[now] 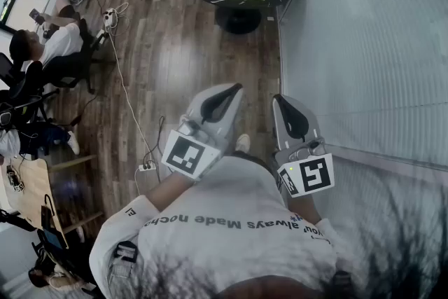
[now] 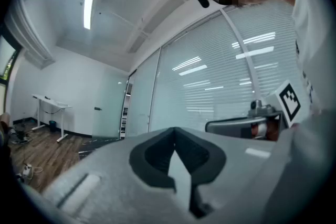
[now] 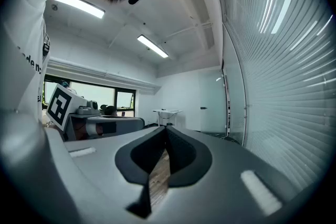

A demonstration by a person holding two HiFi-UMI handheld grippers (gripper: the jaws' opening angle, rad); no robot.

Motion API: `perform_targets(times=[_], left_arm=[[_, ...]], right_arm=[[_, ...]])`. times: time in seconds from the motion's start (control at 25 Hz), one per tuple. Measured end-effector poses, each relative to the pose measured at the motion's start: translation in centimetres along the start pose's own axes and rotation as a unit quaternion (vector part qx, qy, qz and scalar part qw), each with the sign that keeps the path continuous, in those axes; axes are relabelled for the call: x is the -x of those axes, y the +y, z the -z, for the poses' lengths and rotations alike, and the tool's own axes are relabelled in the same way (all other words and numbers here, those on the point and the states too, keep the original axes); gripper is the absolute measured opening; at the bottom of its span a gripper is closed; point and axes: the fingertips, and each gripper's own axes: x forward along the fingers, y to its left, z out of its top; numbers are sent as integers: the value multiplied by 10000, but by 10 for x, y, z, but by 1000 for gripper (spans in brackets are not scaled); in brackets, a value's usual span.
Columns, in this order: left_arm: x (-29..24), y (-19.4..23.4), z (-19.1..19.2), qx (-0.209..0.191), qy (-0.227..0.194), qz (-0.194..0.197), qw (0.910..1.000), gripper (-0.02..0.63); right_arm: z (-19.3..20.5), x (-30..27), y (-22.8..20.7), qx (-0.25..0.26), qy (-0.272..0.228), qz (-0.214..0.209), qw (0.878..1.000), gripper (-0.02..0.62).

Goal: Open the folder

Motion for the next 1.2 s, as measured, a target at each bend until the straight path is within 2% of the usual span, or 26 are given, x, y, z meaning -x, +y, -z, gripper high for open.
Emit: perform_targets(times=[0.36,0.52,0.8,1.0,1.2], left_arm=[[-51,-13,3,-63,15,-40,10000,3],[-69,-17,7,-11,2,-143,9999,3],[-97,-22,17,54,82,-340,9994,3],[-108,-5,25,137,145,-473,9987,3],[-120,30,32,206,123,-569,9981,3]], right_arm=[[-4,4,-49,23,-98,-94,9999,2],[-6,8,-68,-24,-221,-149,9996,2],[1,4,-102,-138,-158,-324,9993,2],[6,-14,-114,-235,-118,-441,9987,2],[13,-49,-120,-226,-55,-513,9984,2]])
